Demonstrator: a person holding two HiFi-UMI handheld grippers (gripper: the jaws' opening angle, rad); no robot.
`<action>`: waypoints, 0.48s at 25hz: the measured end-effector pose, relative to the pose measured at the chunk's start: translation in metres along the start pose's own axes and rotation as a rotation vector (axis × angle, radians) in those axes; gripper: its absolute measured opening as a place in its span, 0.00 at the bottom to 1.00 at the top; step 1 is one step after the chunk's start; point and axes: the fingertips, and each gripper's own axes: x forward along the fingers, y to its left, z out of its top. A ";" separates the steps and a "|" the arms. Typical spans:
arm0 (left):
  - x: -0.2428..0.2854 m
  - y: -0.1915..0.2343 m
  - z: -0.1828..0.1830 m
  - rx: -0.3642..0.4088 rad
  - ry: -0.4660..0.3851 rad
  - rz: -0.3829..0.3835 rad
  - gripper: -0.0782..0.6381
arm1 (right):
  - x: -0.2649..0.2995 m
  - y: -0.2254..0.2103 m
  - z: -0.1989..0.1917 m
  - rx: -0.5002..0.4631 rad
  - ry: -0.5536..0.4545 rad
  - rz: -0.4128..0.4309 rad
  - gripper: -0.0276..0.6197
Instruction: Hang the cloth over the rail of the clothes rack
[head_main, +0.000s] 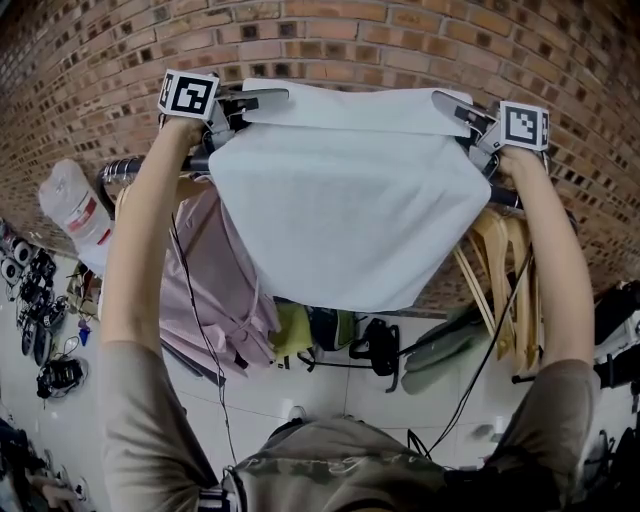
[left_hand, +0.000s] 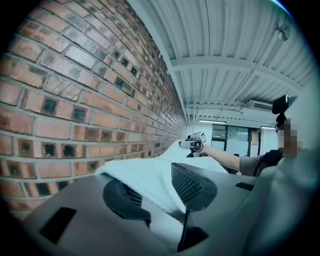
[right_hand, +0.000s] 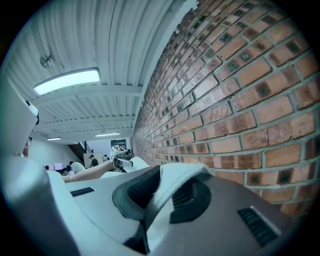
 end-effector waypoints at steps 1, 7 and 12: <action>0.000 0.001 0.000 -0.002 0.001 0.006 0.32 | 0.000 0.001 0.001 -0.002 -0.001 0.004 0.08; 0.003 -0.009 -0.003 -0.082 -0.010 -0.059 0.52 | -0.004 -0.002 -0.003 0.019 0.008 -0.021 0.08; 0.004 -0.008 -0.009 -0.127 0.007 -0.058 0.62 | -0.001 0.002 0.000 0.012 0.001 0.002 0.08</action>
